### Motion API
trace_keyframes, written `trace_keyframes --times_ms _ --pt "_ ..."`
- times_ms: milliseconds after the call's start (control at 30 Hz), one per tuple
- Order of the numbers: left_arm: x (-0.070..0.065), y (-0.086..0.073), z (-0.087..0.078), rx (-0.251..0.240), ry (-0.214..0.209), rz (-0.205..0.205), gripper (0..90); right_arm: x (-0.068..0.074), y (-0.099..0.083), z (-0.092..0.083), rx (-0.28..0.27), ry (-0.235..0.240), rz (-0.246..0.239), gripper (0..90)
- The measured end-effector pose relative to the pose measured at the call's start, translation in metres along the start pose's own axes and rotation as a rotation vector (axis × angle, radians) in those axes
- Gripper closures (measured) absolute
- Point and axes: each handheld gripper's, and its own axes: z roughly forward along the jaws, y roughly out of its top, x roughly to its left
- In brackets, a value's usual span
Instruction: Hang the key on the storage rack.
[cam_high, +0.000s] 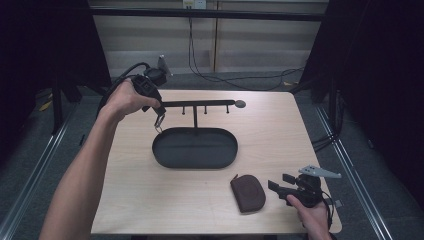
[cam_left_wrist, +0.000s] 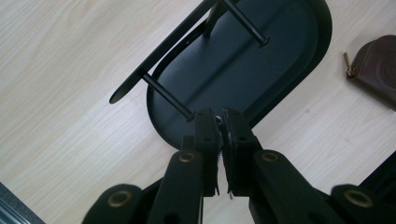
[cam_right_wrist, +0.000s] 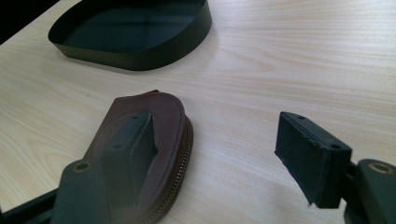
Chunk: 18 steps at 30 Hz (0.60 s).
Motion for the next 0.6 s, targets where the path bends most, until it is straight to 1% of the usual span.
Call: trace_keyframes --times_ms 100,133,233,300,367,500,600 --pt "0.001 0.002 0.001 0.003 0.005 0.001 85.6 0.000 0.000 0.000 0.001 0.002 0.001 29.0" --pt "0.003 0.003 0.003 -0.002 0.000 -0.004 85.7 0.000 0.000 0.000 0.001 0.002 0.000 28.9" --pt "0.006 0.003 0.005 0.000 0.006 -0.007 85.6 0.000 0.000 0.000 0.001 0.002 0.000 28.9" --pt "0.008 0.004 0.006 -0.005 -0.002 -0.009 85.6 0.000 0.000 0.000 0.001 0.003 0.001 29.0" --pt "0.008 0.004 0.006 -0.002 0.002 -0.009 85.6 0.000 0.000 0.000 0.001 0.002 0.000 28.9" --pt "0.008 0.006 0.006 -0.004 0.005 0.001 85.6 0.000 0.000 0.000 0.001 0.003 0.000 28.9" --pt "0.011 0.007 0.005 -0.014 -0.004 0.003 85.6 0.000 0.000 0.000 0.001 0.003 0.001 29.0"
